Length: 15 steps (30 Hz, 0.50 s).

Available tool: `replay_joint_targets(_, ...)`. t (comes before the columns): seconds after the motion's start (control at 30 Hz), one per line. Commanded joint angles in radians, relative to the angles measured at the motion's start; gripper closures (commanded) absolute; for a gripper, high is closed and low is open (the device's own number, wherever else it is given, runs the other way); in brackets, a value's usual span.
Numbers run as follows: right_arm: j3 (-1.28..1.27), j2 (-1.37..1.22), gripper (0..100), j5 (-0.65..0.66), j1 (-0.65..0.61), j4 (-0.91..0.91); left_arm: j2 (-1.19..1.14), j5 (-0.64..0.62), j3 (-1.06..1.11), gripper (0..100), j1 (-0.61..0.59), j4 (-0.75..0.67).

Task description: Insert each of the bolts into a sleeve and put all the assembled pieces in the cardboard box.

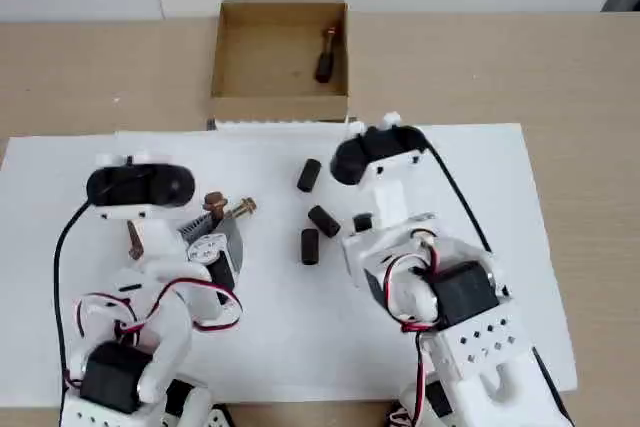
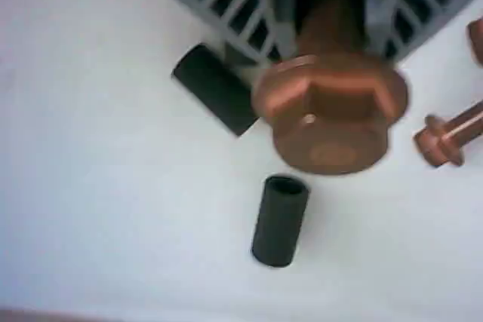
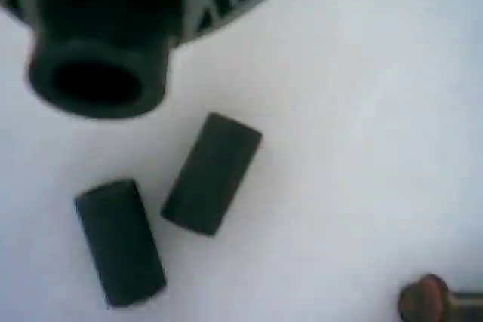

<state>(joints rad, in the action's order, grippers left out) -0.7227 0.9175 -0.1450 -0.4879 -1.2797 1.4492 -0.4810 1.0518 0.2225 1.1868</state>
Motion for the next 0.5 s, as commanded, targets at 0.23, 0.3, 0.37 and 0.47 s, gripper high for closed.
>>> replay_joint_targets(0.23, -0.097, 0.050, 99.5, -0.029, -0.081, 0.191, 0.219, -0.063, 0.114, 100, 0.009, -0.114)
replay_joint_targets(0.3, -0.117, 0.104, 99.5, -0.029, -0.091, 0.225, 0.247, -0.063, 0.143, 100, 0.009, -0.114)
replay_joint_targets(0.37, -0.146, 0.176, 99.5, -0.029, -0.096, 0.246, 0.272, -0.063, 0.168, 100, 0.011, -0.114)
replay_joint_targets(0.47, -0.219, 0.288, 99.5, -0.026, -0.094, 0.251, 0.305, -0.063, 0.183, 100, 0.011, -0.115)
